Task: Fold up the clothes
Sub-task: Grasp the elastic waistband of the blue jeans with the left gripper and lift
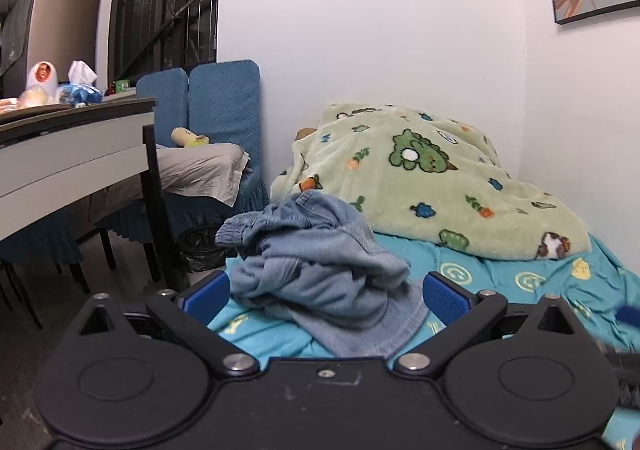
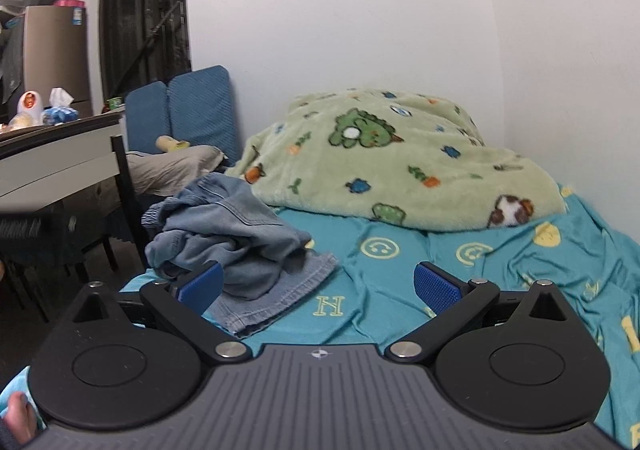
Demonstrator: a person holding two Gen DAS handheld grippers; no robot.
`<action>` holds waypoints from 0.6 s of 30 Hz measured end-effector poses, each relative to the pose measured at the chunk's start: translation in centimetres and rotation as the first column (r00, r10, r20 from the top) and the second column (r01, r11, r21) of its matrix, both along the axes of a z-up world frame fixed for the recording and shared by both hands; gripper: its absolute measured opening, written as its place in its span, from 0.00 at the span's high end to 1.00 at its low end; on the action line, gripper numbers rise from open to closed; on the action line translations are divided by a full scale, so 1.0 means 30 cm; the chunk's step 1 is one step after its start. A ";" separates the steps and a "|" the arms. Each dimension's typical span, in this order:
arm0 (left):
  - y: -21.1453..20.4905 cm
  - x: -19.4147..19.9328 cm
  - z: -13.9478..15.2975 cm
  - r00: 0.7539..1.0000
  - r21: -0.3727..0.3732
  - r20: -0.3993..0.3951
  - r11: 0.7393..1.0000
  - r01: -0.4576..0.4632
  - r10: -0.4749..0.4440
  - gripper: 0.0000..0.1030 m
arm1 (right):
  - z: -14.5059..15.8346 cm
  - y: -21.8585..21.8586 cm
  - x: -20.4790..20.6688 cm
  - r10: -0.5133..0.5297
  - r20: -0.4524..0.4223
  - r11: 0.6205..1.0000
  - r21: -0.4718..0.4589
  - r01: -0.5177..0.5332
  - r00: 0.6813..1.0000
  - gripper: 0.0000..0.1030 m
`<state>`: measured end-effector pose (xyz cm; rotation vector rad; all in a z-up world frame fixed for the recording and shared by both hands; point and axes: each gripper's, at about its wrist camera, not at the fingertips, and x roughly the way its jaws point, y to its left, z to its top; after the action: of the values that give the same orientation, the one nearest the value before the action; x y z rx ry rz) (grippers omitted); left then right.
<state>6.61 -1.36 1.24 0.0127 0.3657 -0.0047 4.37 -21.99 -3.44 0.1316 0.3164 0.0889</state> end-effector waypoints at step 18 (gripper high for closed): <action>0.480 0.743 -0.228 0.959 -0.638 -0.275 0.732 -0.238 0.072 0.00 | -0.123 0.021 0.170 0.052 -0.112 0.999 -0.004 -0.053 0.992 0.00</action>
<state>28.89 13.04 -5.61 -0.7480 0.5864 0.0311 9.47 -21.35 -7.14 0.1212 0.4323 0.1327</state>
